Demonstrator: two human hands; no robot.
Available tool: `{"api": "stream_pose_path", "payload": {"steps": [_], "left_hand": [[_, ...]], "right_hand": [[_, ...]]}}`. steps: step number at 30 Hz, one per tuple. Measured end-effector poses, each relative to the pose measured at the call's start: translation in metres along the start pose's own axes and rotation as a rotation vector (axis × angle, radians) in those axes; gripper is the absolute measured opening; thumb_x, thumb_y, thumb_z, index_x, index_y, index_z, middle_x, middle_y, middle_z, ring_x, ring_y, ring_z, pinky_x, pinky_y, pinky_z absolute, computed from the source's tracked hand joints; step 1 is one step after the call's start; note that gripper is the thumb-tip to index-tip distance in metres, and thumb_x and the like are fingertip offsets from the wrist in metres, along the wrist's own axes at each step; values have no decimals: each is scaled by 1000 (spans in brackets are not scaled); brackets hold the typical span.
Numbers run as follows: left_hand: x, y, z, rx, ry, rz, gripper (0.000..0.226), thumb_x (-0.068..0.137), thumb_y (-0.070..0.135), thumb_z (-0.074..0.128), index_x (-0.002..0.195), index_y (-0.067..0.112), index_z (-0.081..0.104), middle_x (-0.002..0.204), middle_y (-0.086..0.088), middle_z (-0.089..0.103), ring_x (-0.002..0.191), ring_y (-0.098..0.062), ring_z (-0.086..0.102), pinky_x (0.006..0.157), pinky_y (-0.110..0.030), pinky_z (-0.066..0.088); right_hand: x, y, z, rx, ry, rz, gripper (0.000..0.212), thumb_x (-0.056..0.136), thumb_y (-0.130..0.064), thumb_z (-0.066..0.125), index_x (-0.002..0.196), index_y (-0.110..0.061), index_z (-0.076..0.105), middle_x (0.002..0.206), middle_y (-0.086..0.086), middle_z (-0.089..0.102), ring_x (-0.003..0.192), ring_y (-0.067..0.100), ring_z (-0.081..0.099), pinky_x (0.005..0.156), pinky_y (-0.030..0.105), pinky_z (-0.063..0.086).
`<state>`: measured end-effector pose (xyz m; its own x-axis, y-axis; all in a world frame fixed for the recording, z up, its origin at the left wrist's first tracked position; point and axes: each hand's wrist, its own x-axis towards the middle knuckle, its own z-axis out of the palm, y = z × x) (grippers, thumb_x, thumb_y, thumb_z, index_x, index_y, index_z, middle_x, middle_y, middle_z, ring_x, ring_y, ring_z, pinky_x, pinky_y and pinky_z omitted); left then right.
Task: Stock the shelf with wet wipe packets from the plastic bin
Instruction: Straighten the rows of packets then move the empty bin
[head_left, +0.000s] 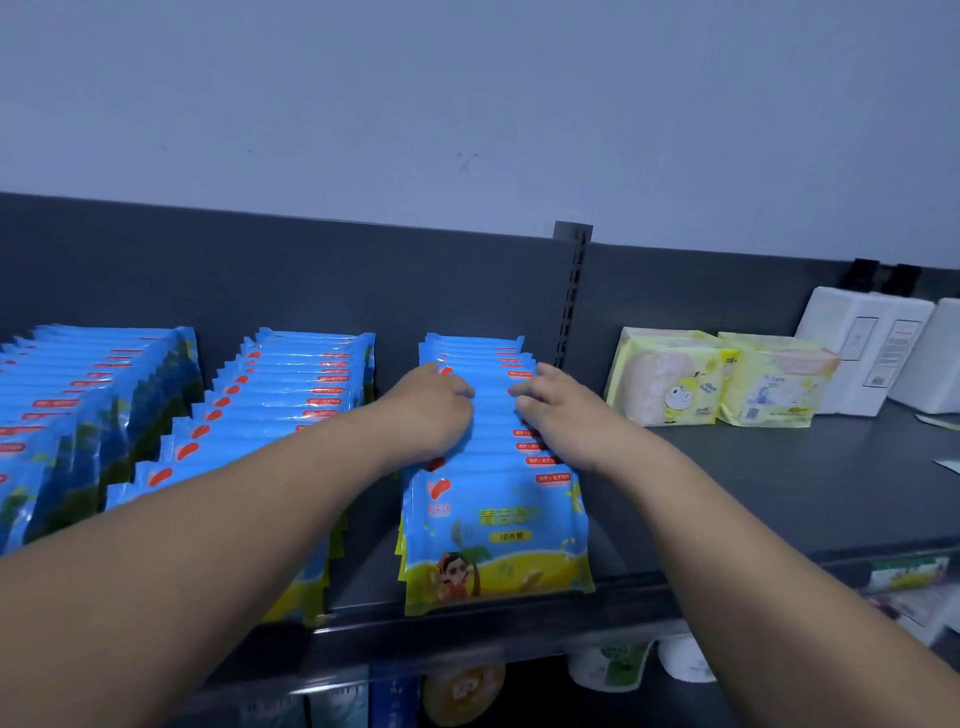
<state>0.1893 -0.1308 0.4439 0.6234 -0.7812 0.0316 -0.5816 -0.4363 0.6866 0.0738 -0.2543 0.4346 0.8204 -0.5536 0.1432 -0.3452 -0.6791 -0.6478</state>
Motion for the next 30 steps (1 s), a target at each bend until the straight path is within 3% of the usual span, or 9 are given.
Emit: {"api": "stream_pose_path", "payload": {"steps": [2, 6, 9, 11, 13, 19, 23, 27, 30], "left_hand": [[-2, -2, -2, -86, -39, -37, 36, 99, 13, 40, 132, 16, 53, 143, -11, 43, 106, -28, 55, 74, -30, 50], [-4, -3, 0, -178, 56, -169, 44, 93, 16, 40, 137, 25, 41, 150, 0, 23, 115, -32, 49, 81, -39, 52], [-2, -1, 1, -327, 107, -317, 39, 91, 17, 44, 128, 15, 35, 123, -12, 50, 95, -29, 57, 73, -40, 54], [-3, 1, 0, -401, 56, -339, 23, 93, 11, 45, 116, 9, 42, 90, -11, 55, 67, -19, 51, 53, -29, 44], [-5, 3, -1, -414, 30, -327, 8, 93, 6, 44, 101, 9, 45, 74, -8, 49, 56, -16, 43, 47, -26, 37], [-5, 6, -3, -468, 72, -247, 19, 89, 3, 44, 106, 11, 47, 78, -8, 49, 60, -16, 44, 44, -24, 36], [4, 5, -6, -464, 87, -347, 13, 91, 8, 47, 104, 9, 49, 71, -5, 51, 54, -14, 43, 42, -23, 32], [11, 4, -7, -497, 6, -417, 4, 89, 7, 50, 92, 6, 52, 68, -6, 49, 51, -15, 41, 44, -20, 38], [20, -4, -9, -463, 10, -338, 13, 88, 9, 50, 101, 10, 53, 73, -6, 53, 56, -17, 46, 46, -20, 38]], "right_hand": [[-3, -1, -1, 54, -22, 7, 26, 101, -26, 42, 89, -16, 63, 105, 0, 57, 95, 18, 60, 80, 27, 46], [-6, -3, -4, 168, -18, 70, 21, 101, -28, 44, 85, -21, 56, 80, -7, 63, 66, 8, 59, 62, 24, 46], [-4, -2, -7, 290, 25, 132, 13, 100, -31, 46, 110, -26, 52, 93, -7, 69, 74, 9, 68, 65, 27, 53], [-4, -4, -9, 337, 6, 205, 8, 100, -30, 48, 105, -24, 45, 93, -5, 68, 75, 11, 67, 64, 28, 53], [-3, -5, -8, 436, -60, 275, 6, 100, -25, 49, 98, -19, 49, 94, 1, 70, 79, 16, 69, 71, 33, 57], [-3, -6, -5, 572, -46, 278, 11, 96, -16, 57, 107, -15, 56, 93, 5, 72, 77, 20, 71, 70, 36, 59], [5, -3, -5, 592, -34, 346, 57, 95, -20, 59, 144, -11, 31, 97, 6, 71, 78, 21, 71, 64, 36, 58], [14, -1, -2, 579, -107, 308, 16, 96, -17, 56, 110, -13, 59, 93, 7, 74, 74, 22, 72, 69, 37, 59], [17, 5, -2, 570, -89, 264, 15, 95, -17, 58, 109, -15, 57, 94, 6, 74, 75, 21, 72, 64, 33, 57]]}}
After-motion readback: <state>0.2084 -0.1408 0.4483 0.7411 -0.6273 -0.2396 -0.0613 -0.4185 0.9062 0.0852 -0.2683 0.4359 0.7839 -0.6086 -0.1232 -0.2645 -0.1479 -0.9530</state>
